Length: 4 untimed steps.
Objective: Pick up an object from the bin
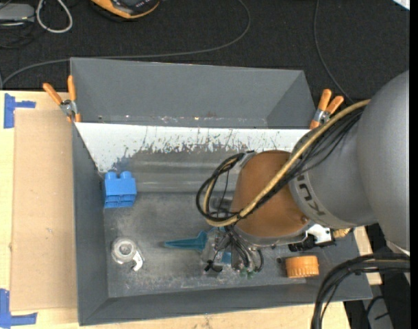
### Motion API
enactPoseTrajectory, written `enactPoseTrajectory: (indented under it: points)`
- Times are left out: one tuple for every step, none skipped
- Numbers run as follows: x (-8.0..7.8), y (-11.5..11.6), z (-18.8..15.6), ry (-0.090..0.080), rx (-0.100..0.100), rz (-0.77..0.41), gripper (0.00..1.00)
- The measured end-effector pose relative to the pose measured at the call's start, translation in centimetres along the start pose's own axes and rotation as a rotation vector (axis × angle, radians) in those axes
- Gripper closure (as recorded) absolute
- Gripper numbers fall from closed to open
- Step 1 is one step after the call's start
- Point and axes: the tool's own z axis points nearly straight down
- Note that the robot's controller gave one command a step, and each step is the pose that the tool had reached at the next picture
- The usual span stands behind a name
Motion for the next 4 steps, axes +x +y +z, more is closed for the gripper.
enactPoseTrajectory:
  points:
    - [-2.8, 0.7, -0.3, 0.001, 0.0, -0.291, 0.0]
    - [-2.8, 0.7, -0.3, 0.001, 0.0, -0.291, 0.0]
    - [-2.9, 0.7, -0.6, 0.005, 0.0, -0.348, 0.0]
    - [-3.8, -0.7, 0.3, 0.004, -0.001, -0.585, 0.0]
